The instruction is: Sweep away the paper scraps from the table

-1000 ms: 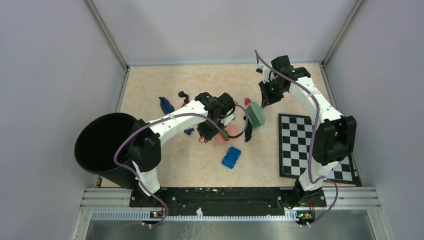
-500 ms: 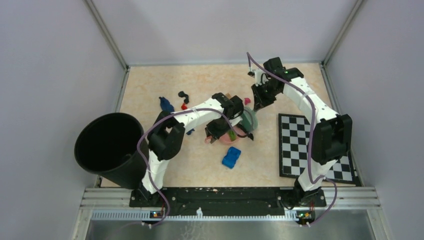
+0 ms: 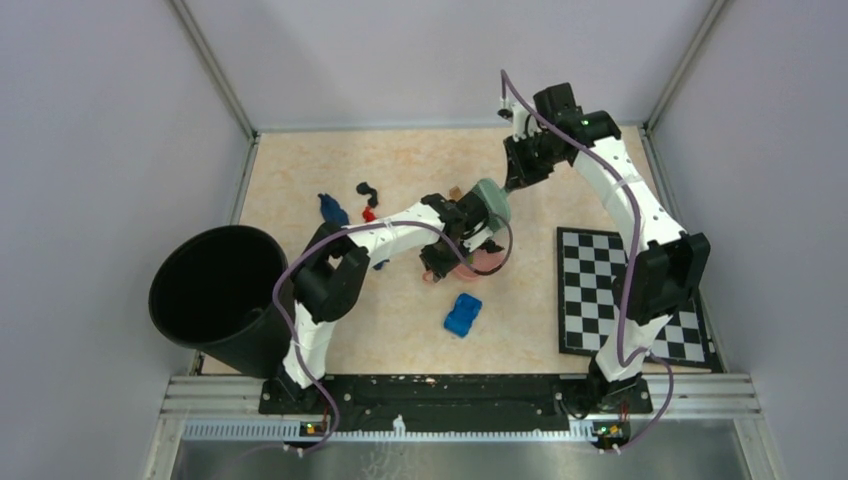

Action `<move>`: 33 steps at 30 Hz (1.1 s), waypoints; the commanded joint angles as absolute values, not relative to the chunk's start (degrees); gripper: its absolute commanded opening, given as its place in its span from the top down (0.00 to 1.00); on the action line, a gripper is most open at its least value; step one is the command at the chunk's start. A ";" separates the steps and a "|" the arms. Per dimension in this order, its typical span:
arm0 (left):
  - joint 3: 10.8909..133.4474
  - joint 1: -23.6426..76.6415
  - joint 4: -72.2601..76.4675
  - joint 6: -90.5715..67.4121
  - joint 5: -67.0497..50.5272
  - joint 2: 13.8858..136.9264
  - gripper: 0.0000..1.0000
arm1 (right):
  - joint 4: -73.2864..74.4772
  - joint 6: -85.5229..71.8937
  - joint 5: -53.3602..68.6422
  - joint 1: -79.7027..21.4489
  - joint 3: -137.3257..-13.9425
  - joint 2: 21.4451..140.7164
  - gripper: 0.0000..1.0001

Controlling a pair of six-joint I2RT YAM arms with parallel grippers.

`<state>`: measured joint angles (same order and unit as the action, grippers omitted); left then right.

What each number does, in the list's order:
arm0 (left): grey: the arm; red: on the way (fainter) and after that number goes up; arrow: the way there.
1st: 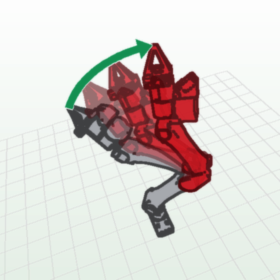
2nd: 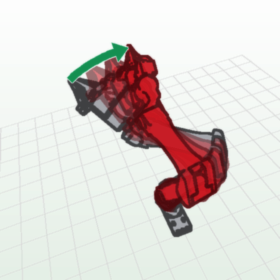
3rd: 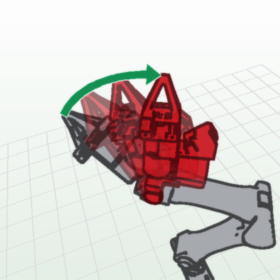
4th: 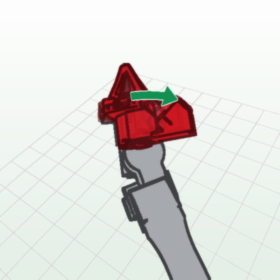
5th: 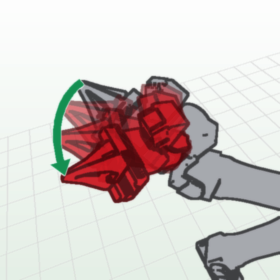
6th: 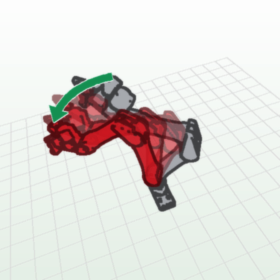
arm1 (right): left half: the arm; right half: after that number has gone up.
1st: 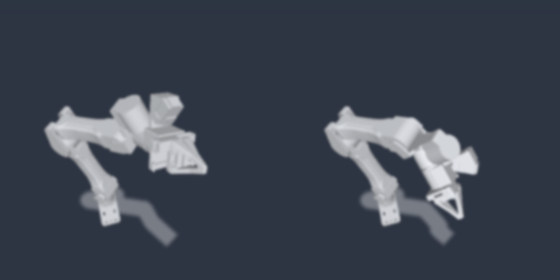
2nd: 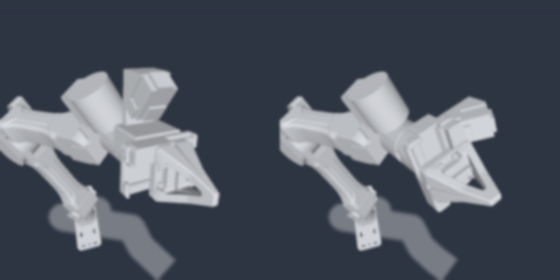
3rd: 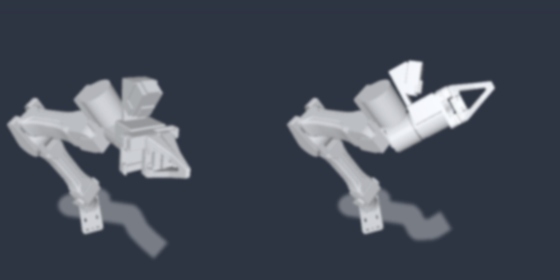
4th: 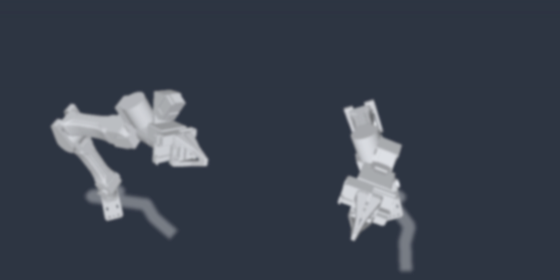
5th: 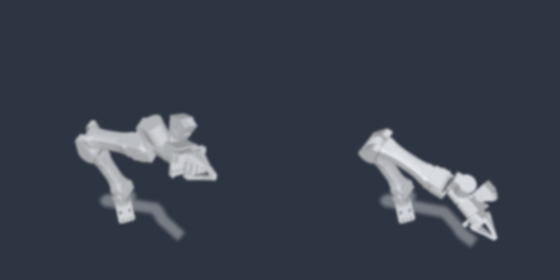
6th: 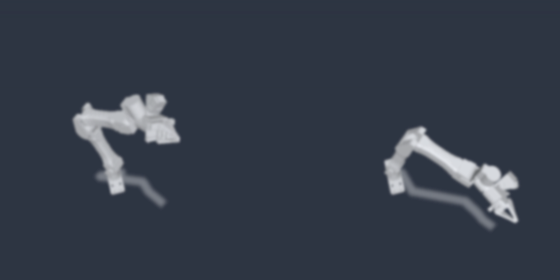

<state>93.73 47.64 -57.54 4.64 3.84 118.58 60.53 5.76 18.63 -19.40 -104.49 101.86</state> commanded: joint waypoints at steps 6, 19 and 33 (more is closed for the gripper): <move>86.40 47.38 -44.17 6.35 1.14 112.55 0.57 | 62.10 9.54 9.77 -17.00 -116.33 103.59 1.00; 86.53 47.46 -45.99 4.56 0.29 109.81 0.83 | 50.12 21.59 -3.64 -16.88 -115.96 111.90 1.00; 96.58 47.47 -62.53 2.84 -1.74 116.06 0.94 | 52.22 32.27 -4.12 -21.97 -115.62 116.62 1.00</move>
<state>92.99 47.55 -56.73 3.07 -1.28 114.74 51.35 31.51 -7.55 -21.34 -114.89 118.93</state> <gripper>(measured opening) 0.362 0.077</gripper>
